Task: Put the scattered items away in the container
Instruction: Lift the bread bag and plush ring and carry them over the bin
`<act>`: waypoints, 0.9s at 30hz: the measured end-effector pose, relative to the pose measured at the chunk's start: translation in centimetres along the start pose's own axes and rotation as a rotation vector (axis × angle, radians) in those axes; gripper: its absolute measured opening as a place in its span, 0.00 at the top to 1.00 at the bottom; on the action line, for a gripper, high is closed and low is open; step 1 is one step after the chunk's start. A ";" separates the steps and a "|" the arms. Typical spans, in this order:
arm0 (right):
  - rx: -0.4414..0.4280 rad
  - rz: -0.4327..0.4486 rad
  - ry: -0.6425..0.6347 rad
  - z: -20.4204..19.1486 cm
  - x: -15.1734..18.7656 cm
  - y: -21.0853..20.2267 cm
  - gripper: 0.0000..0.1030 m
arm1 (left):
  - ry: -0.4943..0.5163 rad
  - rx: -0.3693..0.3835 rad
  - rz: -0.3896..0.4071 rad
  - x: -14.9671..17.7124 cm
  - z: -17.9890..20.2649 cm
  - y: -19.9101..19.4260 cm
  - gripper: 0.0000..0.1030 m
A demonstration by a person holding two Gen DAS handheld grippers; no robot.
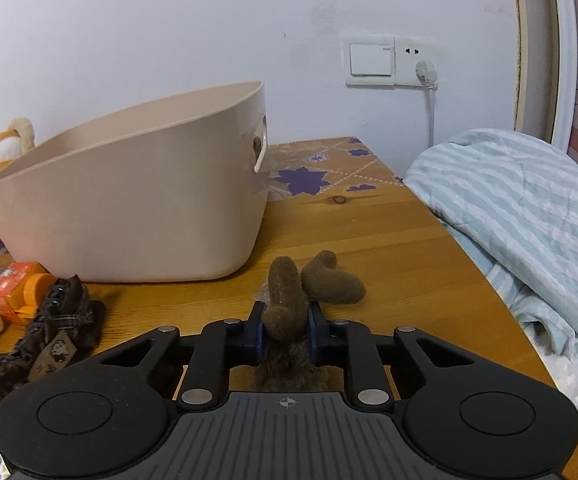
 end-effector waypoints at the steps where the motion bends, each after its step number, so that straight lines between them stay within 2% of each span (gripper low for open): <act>1: -0.005 0.007 -0.001 -0.1 -0.1 -0.4 0.82 | -0.003 -0.001 0.004 -0.1 0.0 -0.2 0.66; 15: -0.069 0.137 -0.078 -2.3 -3.4 -5.9 0.82 | -0.040 -0.021 0.124 -3.8 -1.2 -2.5 0.66; 27: -0.098 0.233 -0.137 -4.3 -7.0 -8.0 0.82 | -0.022 -0.027 0.270 -9.8 -0.6 -3.4 0.66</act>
Point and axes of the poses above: each gripper's, at about its wrist camera, not at the fingertips, and y roughly the way its jaws point, z to its right, x to its underside, the point moved 4 cm from there along y, roughly the way its jaws point, and after that the axes turned 7 degrees about -x, right-handed, at the moved point
